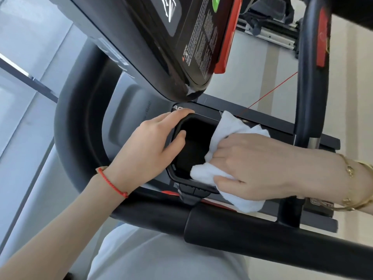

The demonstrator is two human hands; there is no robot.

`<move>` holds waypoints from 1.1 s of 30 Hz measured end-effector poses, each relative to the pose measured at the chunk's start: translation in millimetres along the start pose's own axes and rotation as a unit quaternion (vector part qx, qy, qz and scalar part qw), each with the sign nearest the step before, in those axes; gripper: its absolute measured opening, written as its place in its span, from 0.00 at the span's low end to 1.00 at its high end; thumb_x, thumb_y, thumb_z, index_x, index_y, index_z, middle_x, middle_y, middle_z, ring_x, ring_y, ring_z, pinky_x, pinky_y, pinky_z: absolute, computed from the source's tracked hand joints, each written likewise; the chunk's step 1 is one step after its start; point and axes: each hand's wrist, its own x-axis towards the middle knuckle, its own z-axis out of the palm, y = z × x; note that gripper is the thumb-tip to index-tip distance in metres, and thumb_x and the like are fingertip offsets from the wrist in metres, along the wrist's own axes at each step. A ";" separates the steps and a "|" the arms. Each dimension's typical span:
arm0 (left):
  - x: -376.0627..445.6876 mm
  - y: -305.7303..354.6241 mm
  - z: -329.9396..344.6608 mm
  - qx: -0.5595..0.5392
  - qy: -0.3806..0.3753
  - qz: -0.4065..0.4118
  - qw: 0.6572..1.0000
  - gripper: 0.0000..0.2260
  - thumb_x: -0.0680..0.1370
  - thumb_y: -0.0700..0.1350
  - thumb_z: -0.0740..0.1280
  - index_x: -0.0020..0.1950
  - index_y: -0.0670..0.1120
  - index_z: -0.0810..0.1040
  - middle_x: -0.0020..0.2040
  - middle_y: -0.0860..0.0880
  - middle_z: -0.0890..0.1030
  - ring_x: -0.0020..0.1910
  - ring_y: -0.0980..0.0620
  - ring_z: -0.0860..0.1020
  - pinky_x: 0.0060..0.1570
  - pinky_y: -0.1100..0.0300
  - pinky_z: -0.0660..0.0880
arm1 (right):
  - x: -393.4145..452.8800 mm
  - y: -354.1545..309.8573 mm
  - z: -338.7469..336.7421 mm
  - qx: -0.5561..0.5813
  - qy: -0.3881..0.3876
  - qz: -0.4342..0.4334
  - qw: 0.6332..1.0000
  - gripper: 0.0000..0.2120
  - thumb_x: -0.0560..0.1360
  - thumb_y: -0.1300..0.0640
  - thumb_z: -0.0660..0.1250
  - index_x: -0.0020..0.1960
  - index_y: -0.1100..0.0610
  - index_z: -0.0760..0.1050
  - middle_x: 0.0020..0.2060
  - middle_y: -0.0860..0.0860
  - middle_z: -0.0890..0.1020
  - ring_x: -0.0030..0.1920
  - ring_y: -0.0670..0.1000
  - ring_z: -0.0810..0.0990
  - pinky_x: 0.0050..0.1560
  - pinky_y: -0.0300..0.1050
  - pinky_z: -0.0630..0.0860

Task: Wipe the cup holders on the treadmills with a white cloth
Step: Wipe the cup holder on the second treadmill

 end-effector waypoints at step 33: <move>-0.1 -1.1 6.2 0.035 0.029 0.003 0.999 0.18 0.81 0.44 0.64 0.71 0.54 0.73 0.49 0.55 0.80 0.34 0.57 0.77 0.42 0.71 0.73 | -27.6 -28.4 65.5 0.037 0.314 0.164 0.934 0.21 0.82 0.44 0.53 0.59 0.61 0.72 0.55 0.54 0.75 0.55 0.56 0.72 0.62 0.46 0.65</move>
